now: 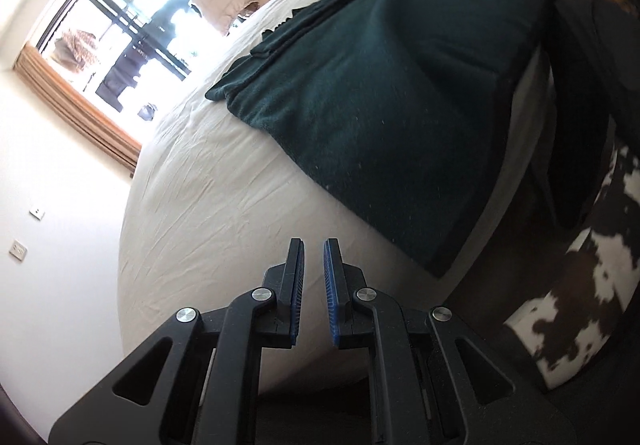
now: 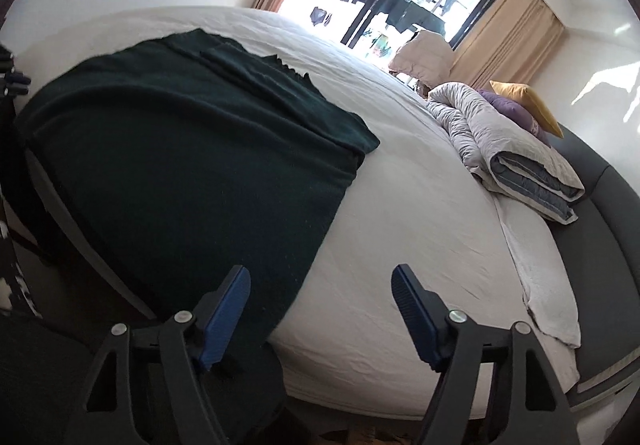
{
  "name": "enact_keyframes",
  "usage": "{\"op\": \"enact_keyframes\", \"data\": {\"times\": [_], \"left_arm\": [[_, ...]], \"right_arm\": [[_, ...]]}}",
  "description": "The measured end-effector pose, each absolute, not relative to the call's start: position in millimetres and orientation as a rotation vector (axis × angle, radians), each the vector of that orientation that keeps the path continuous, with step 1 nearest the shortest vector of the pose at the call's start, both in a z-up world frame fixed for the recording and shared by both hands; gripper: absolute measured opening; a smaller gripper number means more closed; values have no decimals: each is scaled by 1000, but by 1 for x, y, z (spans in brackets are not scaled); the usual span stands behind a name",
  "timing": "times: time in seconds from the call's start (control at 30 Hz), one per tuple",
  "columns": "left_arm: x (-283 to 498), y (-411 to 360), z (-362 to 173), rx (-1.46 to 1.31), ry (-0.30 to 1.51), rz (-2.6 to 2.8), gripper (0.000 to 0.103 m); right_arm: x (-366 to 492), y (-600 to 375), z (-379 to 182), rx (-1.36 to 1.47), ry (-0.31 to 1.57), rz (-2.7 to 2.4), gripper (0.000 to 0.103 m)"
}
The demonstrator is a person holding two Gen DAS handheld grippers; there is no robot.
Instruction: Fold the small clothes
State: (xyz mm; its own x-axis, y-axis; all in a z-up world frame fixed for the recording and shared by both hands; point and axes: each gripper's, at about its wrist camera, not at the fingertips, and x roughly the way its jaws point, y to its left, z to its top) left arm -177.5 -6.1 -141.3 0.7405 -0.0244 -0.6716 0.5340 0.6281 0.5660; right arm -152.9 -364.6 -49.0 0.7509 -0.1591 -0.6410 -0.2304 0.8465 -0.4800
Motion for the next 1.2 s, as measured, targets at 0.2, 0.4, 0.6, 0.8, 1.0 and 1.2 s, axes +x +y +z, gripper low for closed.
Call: {"op": "enact_keyframes", "data": {"times": [0.2, 0.4, 0.6, 0.8, 1.0, 1.2], "left_arm": [[-188, -14, -157, 1061, 547, -340, 10], [-203, -20, -185, 1309, 387, -354, 11], [-204, -12, -194, 1434, 215, -275, 84], [-196, -13, -192, 1451, 183, -290, 85], [-182, -8, -160, 1196, 395, -368, 85], [-163, 15, -135, 984, 547, -395, 85]], "right_arm": [[-157, -376, -78, -758, 770, 38, 63], [-155, -380, -105, -923, 784, 81, 59], [-155, -374, -127, -1080, 782, 172, 50], [-153, -367, -136, -1156, 770, 252, 49], [-145, -377, -112, -935, 774, 227, 49], [-150, -381, -122, -988, 776, 191, 50]]}}
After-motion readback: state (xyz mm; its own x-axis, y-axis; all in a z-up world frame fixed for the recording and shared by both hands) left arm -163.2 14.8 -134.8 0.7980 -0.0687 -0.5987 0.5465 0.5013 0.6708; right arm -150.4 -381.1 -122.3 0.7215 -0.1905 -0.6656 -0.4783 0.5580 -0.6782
